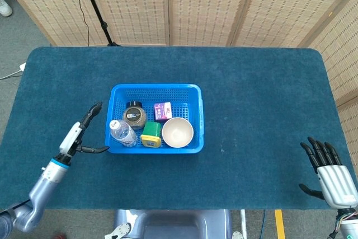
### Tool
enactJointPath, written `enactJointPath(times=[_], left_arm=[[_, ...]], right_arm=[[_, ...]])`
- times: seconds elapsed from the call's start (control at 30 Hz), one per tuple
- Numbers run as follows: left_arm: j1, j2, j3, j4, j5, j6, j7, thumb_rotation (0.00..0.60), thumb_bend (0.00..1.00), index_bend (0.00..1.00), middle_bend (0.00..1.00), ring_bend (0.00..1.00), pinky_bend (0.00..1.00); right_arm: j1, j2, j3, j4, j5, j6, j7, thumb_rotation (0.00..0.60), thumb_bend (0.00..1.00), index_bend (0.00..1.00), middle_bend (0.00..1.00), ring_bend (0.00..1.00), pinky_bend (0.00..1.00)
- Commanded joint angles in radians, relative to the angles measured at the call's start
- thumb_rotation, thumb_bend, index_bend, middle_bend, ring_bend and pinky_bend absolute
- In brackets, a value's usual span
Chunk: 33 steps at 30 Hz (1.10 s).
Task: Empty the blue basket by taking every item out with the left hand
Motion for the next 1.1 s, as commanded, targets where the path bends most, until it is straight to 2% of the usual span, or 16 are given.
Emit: enactJointPath(times=[0.03,0.2,0.3,0.33,0.37,0.47,0.57,0.8,1.1], left_arm=[[-0.038,-0.047,-0.014,0.031,-0.011,-0.035,-0.018,0.600,0.00,0.00,0.00,0.00,0.00],[-0.077,-0.085,-0.031,0.037,-0.027,-0.078,-0.025,0.600,0.02,0.00,0.00,0.00,0.00],[-0.090,-0.105,-0.036,0.042,-0.034,-0.090,-0.014,0.600,0.10,0.03,0.03,0.07,0.15],[-0.095,-0.109,-0.042,0.039,-0.039,-0.091,-0.015,0.600,0.15,0.10,0.08,0.14,0.23],[-0.098,-0.112,-0.047,0.038,-0.045,-0.094,-0.012,0.600,0.21,0.21,0.17,0.24,0.32],[-0.101,-0.123,-0.052,0.042,-0.062,-0.106,0.010,0.600,0.36,0.52,0.43,0.45,0.47],[-0.104,-0.125,-0.055,0.038,-0.076,-0.121,0.023,0.600,0.41,0.65,0.53,0.53,0.52],[-0.089,-0.064,-0.078,-0.058,-0.070,-0.050,0.025,0.600,0.42,0.68,0.55,0.55,0.52],[-0.052,0.135,-0.159,-0.309,-0.022,0.130,0.054,0.600,0.41,0.67,0.55,0.54,0.52]], right_arm=[[0.001,-0.002,-0.002,-0.002,0.000,-0.004,-0.005,0.600,0.00,0.00,0.00,0.00,0.00],[0.002,-0.002,-0.006,-0.005,-0.003,-0.009,-0.009,0.600,0.00,0.00,0.00,0.00,0.00],[0.001,0.000,-0.004,-0.005,0.001,-0.006,-0.006,0.600,0.00,0.00,0.00,0.00,0.00],[0.001,0.000,-0.003,-0.005,0.003,-0.007,-0.005,0.600,0.00,0.00,0.00,0.00,0.00],[0.001,0.000,-0.002,-0.005,0.006,-0.008,-0.005,0.600,0.00,0.00,0.00,0.00,0.00],[0.003,0.000,-0.002,-0.005,0.010,-0.015,-0.003,0.600,0.00,0.00,0.00,0.00,0.00],[0.006,-0.001,-0.004,-0.005,0.010,-0.021,-0.002,0.600,0.00,0.00,0.00,0.00,0.00],[0.005,-0.002,-0.007,-0.006,0.006,-0.021,-0.005,0.600,0.00,0.00,0.00,0.00,0.00],[0.004,0.000,-0.010,-0.008,0.000,-0.018,-0.001,0.600,0.00,0.00,0.00,0.00,0.00]])
